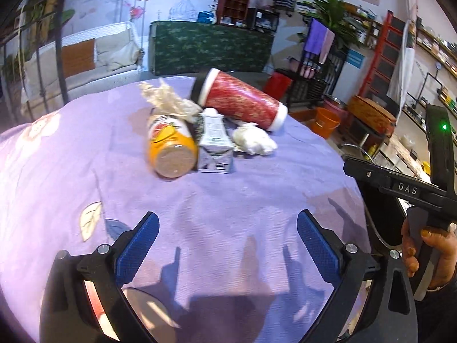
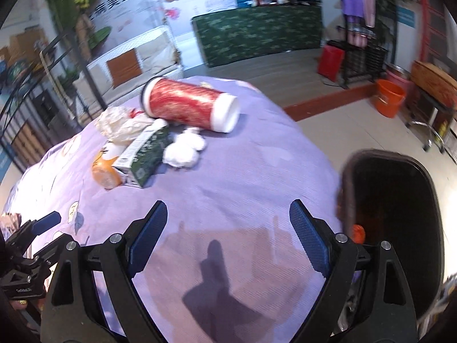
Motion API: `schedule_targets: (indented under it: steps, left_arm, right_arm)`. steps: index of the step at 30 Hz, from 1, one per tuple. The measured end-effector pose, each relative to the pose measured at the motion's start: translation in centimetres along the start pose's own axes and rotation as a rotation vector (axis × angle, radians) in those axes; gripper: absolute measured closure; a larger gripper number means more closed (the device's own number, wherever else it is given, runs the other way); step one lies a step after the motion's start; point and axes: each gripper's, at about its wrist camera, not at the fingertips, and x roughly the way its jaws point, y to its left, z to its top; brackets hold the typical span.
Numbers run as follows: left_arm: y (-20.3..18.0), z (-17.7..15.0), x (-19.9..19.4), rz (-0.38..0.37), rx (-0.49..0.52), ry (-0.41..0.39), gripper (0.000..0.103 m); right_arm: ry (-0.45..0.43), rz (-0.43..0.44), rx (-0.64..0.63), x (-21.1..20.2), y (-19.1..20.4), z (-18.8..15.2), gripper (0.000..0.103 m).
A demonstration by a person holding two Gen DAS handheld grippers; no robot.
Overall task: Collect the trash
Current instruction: 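Grasp the white tissue with the right tool while the left tool grasps crumpled beige paper, then carry the white tissue to the bin and open the right tool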
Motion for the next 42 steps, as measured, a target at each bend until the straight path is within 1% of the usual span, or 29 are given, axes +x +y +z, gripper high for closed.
schedule_targets:
  steps: [6, 10, 13, 16, 18, 21, 23, 25, 26, 27, 28, 29, 30, 31, 32, 33, 34, 37, 42]
  left_arm:
    - [2.4, 0.8, 0.1, 0.012, -0.033, -0.013, 0.009]
    - [4.5, 1.7, 0.9, -0.009, -0.081, 0.001, 0.010]
    - [6.1, 3.2, 1.8, -0.023, -0.122, 0.006, 0.013]
    - [7.5, 5.5, 2.7, -0.005, -0.150, -0.017, 0.015]
    - [8.1, 7.0, 3.5, -0.001, -0.161, -0.027, 0.015]
    - [9.2, 9.7, 5.5, 0.030, -0.163, -0.021, 0.016]
    - [9.4, 10.8, 6.7, 0.045, -0.151, -0.014, 0.016]
    - [9.7, 11.7, 8.0, 0.040, -0.156, 0.001, 0.017]
    - [9.9, 12.1, 8.9, 0.039, -0.163, 0.019, 0.019]
    - [10.0, 12.2, 9.6, 0.041, -0.170, 0.034, 0.027]
    - [10.1, 12.3, 10.1, 0.040, -0.177, 0.044, 0.033]
    - [10.1, 12.5, 10.4, 0.032, -0.184, 0.049, 0.036]
    - [10.1, 12.5, 10.5, 0.026, -0.185, 0.047, 0.043]
    - [10.1, 12.4, 10.5, 0.031, -0.186, 0.044, 0.053]
    - [10.0, 12.4, 10.5, 0.037, -0.186, 0.044, 0.058]
    - [10.0, 12.4, 10.3, 0.037, -0.187, 0.043, 0.069]
    - [10.1, 12.3, 10.1, 0.032, -0.189, 0.039, 0.074]
    - [10.1, 11.9, 9.1, 0.036, -0.193, 0.023, 0.081]
    - [10.1, 11.2, 6.0, 0.038, -0.203, -0.037, 0.084]
  right_arm:
    - [0.064, 0.017, -0.068, 3.8, 2.8, 2.2, 0.017]
    - [0.112, 0.026, -0.109, 6.8, 4.5, 3.6, 0.028]
    - [0.140, 0.025, -0.130, 8.9, 5.5, 5.0, 0.029]
    - [0.160, 0.016, -0.146, 10.6, 6.0, 6.1, 0.035]
    - [0.184, 0.019, -0.148, 12.0, 6.3, 6.7, 0.036]
    - [0.205, 0.017, -0.138, 13.2, 6.2, 7.2, 0.038]
    - [0.214, 0.026, -0.129, 13.6, 6.1, 7.4, 0.040]
    - [0.223, 0.031, -0.129, 14.1, 6.1, 7.7, 0.049]
    - [0.229, 0.035, -0.131, 14.3, 6.2, 7.7, 0.051]
    - [0.235, 0.042, -0.131, 14.5, 6.2, 7.7, 0.058]
    - [0.242, 0.056, -0.126, 14.7, 6.2, 7.7, 0.061]
    - [0.242, 0.062, -0.124, 14.8, 6.2, 7.7, 0.062]
    - [0.237, 0.062, -0.125, 14.7, 6.2, 7.6, 0.064]
    - [0.234, 0.067, -0.125, 14.5, 6.2, 7.6, 0.066]
    - [0.233, 0.072, -0.122, 14.4, 6.2, 7.6, 0.067]
    - [0.226, 0.079, -0.117, 14.1, 6.2, 7.6, 0.068]
    - [0.220, 0.083, -0.114, 13.9, 6.1, 7.5, 0.069]
    - [0.208, 0.096, -0.105, 13.2, 6.0, 7.1, 0.069]
    - [0.192, 0.119, -0.095, 11.3, 6.1, 6.0, 0.069]
